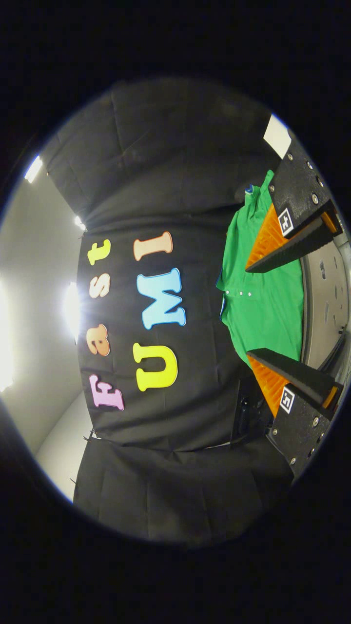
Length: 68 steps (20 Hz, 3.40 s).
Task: Put the clothes into the washing machine and then close the washing machine lid.
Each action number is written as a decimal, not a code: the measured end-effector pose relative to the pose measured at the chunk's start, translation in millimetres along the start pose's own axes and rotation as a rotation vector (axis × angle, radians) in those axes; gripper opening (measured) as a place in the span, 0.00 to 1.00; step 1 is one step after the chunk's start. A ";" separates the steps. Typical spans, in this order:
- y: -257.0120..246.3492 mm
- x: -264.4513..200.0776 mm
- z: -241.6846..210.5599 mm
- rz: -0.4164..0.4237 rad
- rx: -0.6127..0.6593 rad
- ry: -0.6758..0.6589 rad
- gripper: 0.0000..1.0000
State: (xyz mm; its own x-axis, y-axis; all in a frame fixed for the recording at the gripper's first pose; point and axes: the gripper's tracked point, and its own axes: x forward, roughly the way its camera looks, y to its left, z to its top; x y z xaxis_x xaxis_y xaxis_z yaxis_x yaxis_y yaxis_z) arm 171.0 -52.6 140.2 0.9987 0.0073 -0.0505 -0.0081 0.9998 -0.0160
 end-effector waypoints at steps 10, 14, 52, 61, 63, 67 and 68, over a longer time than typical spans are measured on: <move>-32.7 91.5 -7.1 0.002 -0.004 0.120 0.96; -28.0 132.7 -18.3 0.036 -0.019 0.208 0.96; 5.3 214.6 -78.0 0.196 0.065 0.543 0.00; 74.2 187.2 -11.3 0.315 0.115 0.407 0.00; 91.9 182.7 -4.0 0.331 0.120 0.382 0.00; 129.2 175.8 4.1 0.379 0.116 0.365 0.00; 138.8 174.7 4.1 0.387 0.118 0.363 0.00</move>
State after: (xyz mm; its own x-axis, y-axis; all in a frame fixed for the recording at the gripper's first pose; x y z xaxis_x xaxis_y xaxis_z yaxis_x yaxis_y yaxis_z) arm 344.5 87.5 133.2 0.8421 0.3897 -0.3727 -0.3450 0.9206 0.1831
